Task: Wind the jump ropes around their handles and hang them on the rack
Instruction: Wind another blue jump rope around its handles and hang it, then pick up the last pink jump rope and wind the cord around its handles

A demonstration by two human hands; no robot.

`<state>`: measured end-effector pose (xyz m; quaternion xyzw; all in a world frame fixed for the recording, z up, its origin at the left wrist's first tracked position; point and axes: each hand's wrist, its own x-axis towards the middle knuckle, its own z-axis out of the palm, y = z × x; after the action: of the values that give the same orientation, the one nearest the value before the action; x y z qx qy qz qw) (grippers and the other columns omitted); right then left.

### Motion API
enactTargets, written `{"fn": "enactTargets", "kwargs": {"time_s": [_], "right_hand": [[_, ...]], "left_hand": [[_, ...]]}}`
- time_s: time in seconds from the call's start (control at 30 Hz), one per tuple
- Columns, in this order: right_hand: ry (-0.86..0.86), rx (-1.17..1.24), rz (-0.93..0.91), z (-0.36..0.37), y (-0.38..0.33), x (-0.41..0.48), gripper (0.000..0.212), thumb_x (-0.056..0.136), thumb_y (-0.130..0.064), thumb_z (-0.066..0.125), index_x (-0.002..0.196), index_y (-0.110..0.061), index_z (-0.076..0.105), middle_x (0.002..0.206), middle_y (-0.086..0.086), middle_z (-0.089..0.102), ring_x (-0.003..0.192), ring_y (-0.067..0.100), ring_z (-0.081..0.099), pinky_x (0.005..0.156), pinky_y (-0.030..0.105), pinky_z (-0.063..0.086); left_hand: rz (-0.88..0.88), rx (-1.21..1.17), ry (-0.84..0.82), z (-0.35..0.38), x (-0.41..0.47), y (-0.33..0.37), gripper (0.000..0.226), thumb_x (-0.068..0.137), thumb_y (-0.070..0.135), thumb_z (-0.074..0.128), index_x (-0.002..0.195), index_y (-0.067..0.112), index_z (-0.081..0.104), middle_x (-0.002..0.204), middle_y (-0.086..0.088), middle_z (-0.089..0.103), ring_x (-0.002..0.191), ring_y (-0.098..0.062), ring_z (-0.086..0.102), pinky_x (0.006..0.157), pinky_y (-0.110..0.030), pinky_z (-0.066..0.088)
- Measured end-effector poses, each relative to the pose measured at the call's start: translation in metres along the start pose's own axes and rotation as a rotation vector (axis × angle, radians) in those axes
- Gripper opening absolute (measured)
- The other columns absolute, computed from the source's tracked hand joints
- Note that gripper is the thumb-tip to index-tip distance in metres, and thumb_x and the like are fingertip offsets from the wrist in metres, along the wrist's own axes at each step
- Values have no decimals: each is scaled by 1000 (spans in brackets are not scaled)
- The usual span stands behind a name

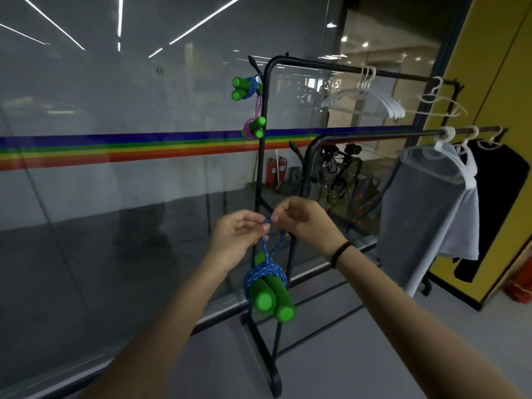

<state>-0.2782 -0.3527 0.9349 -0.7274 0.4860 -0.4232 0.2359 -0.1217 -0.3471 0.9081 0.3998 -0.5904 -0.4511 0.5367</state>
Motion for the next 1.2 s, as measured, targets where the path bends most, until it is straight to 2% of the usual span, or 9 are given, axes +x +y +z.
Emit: {"fn": "enactTargets", "kwargs": {"time_s": [0.1, 0.2, 0.37, 0.53, 0.67, 0.77, 0.97, 1.1, 1.2], "right_hand": [[37, 68, 85, -5, 32, 29, 9, 79, -9, 67, 78, -15, 60, 76, 10, 66, 68, 19, 62, 68, 33, 50], [135, 81, 152, -4, 57, 62, 16, 77, -7, 68, 76, -20, 58, 76, 11, 67, 71, 25, 63, 69, 39, 50], [377, -28, 210, 1, 91, 120, 17, 80, -11, 65, 75, -25, 57, 75, 2, 66, 71, 19, 64, 73, 39, 53], [621, -190, 282, -7, 111, 162, 7, 81, -11, 63, 85, -16, 60, 77, 1, 66, 71, 15, 64, 69, 29, 53], [805, -305, 333, -7, 120, 176, 9, 82, -4, 59, 88, -8, 64, 77, 1, 63, 66, 10, 57, 56, 7, 41], [896, -393, 339, -2, 130, 176, 15, 78, 2, 53, 82, -6, 65, 84, 8, 64, 71, 20, 58, 62, 25, 45], [813, -363, 445, 14, 140, 167, 11, 82, -14, 47, 82, -22, 55, 93, 5, 55, 82, 26, 56, 72, 42, 50], [679, -366, 573, 7, 116, 166, 24, 83, -21, 42, 92, -8, 59, 101, 15, 63, 92, 33, 58, 77, 38, 48], [608, -412, 576, 4, 105, 160, 25, 84, -13, 40, 88, -1, 62, 96, 20, 65, 87, 36, 61, 75, 44, 54]], "left_hand": [[-6, 29, -49, 8, 50, -17, 17, 81, 3, 66, 75, 19, 62, 68, 0, 64, 56, -1, 62, 56, -15, 46], [-4, 40, -98, 11, 103, -34, 17, 81, 4, 67, 75, 20, 63, 72, -2, 64, 63, -8, 61, 58, -19, 46], [55, 14, -208, 17, 192, -59, 12, 82, -3, 63, 79, 8, 62, 68, -2, 59, 48, 7, 56, 49, -7, 41], [75, 4, -354, 38, 268, -72, 28, 83, -4, 62, 69, 20, 60, 68, 0, 59, 62, -8, 56, 62, -15, 46], [101, -17, -400, 66, 304, -80, 29, 83, -4, 61, 67, 20, 59, 68, 3, 59, 60, 0, 55, 61, -14, 46], [84, -19, -428, 80, 314, -97, 31, 82, -6, 61, 65, 19, 59, 65, 4, 60, 65, -8, 56, 67, -26, 46], [-18, -137, -464, 87, 321, -126, 36, 78, -21, 53, 68, 13, 59, 50, 7, 66, 70, -21, 56, 62, -18, 49], [-73, -161, -503, 81, 317, -119, 31, 82, -18, 50, 70, 10, 57, 70, -5, 58, 65, -11, 61, 65, -18, 47], [-153, -162, -490, 73, 308, -114, 18, 85, -9, 54, 75, 6, 59, 75, -9, 58, 74, -25, 51, 76, -36, 38]]}}
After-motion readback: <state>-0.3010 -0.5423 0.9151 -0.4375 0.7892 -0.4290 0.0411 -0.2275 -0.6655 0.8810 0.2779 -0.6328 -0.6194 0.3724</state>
